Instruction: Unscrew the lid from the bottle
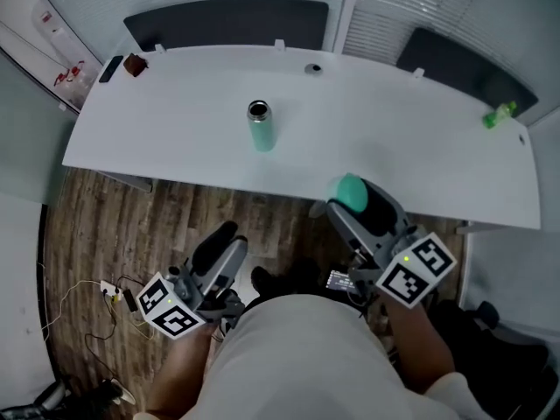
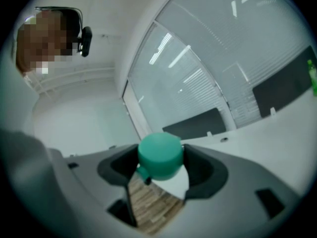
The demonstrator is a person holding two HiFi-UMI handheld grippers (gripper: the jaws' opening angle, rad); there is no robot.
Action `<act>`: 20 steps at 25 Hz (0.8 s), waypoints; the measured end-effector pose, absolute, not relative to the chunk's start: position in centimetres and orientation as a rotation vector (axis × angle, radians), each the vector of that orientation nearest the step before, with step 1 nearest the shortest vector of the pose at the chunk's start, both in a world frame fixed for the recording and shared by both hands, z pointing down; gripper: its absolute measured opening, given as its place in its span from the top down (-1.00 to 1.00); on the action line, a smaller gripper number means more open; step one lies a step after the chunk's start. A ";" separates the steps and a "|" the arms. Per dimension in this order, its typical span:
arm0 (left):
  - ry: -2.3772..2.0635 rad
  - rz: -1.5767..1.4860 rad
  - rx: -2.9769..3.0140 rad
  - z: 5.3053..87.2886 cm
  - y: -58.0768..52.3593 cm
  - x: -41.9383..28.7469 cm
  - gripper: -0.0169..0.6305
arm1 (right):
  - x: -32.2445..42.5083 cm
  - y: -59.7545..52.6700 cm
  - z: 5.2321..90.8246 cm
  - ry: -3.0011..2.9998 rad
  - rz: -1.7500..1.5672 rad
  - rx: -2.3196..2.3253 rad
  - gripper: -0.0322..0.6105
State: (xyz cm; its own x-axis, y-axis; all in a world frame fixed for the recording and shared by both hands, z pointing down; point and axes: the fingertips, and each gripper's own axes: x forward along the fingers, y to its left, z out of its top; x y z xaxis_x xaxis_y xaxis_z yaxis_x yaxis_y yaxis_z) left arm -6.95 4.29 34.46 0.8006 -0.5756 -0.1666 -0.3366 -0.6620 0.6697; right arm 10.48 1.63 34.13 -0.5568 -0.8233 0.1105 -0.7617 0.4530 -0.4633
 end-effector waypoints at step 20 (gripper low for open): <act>-0.640 -0.495 2.331 35.2 4.6 -6.9 0.43 | 10.9 1.8 34.3 2.559 -0.705 -1.456 -0.04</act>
State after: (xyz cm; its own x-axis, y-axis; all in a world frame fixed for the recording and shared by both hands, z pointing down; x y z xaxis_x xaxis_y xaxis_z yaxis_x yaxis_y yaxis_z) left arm -6.87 4.57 35.19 0.8087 -0.5614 -0.1756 -0.3110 -0.6615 0.6824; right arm 10.89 1.82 34.27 -0.5325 -0.8368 0.1271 -0.7839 0.4310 -0.4468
